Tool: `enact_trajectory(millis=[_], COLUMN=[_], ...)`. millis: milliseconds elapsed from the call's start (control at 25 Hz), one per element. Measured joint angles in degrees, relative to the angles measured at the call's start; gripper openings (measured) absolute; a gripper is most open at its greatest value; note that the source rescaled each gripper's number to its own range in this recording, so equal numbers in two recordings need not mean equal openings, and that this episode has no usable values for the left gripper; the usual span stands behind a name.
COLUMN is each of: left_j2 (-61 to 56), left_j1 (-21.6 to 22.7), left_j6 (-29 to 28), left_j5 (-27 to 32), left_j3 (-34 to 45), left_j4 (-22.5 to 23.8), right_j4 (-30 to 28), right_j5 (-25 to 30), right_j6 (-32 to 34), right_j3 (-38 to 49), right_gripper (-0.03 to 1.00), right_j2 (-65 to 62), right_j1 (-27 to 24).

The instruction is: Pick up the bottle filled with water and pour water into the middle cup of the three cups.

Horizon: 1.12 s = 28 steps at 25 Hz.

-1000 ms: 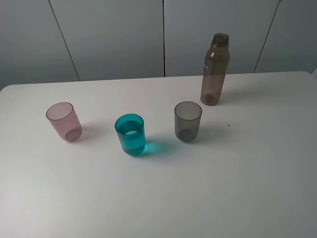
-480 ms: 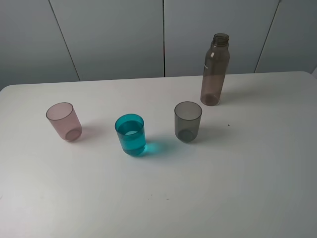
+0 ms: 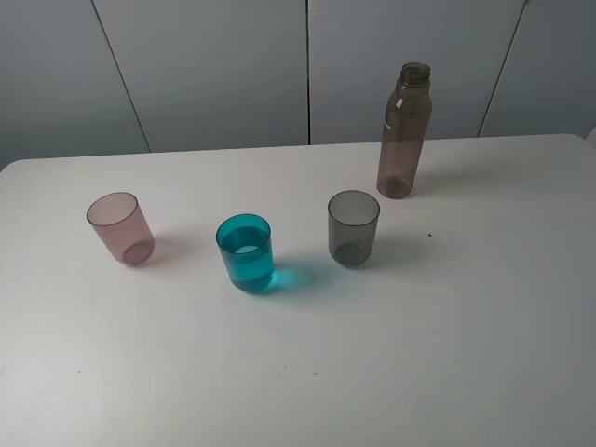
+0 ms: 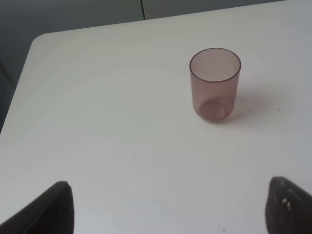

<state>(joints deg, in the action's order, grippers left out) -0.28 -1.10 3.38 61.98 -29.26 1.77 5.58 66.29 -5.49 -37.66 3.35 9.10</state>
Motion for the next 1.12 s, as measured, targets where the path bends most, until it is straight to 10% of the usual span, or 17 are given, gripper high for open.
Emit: enact_trajectory(millis=[1120], left_j2=[0.00], left_j1=[0.00], left_j6=[0.00], left_j5=[0.00], left_j3=[0.00], left_j4=[0.00], right_j4=[-0.42], right_j5=[-3.47], right_j6=[4.73], right_j3=[8.57], right_gripper=[1.00], right_j2=[-3.35], right_j1=[0.00])
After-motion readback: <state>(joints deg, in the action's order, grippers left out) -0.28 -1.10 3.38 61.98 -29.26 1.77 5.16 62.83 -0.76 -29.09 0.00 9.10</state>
